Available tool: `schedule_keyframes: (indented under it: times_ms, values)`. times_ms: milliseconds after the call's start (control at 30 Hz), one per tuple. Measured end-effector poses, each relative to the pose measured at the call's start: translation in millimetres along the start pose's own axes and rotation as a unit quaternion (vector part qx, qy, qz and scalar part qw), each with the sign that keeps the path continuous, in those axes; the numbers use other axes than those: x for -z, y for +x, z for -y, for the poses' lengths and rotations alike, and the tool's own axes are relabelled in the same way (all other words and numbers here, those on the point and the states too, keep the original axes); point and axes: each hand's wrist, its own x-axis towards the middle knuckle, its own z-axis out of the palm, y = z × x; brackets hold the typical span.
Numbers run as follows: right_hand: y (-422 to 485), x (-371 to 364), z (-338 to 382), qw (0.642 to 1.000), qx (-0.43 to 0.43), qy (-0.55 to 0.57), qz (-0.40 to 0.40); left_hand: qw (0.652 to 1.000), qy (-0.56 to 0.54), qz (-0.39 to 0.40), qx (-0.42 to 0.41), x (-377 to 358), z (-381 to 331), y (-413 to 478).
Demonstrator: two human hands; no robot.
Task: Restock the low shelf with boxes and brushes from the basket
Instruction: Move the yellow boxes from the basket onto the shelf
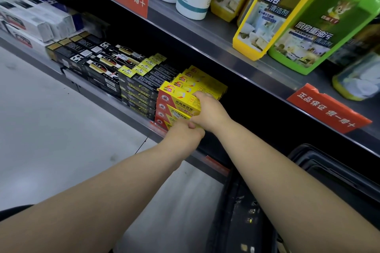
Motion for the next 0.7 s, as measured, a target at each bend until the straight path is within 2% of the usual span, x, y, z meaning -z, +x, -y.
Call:
schedule_keyframes:
  times_ms: [533,700]
  values:
    - [1,-1,-1,0.998,0.010,-0.053,-0.024,0.999,0.006,0.028,-0.013,-3,-1,-2]
    - [-3,8,1,1.000,-0.010,-0.016,-0.013,0.999,-0.015,0.021,-0.033,-6,-5,-3]
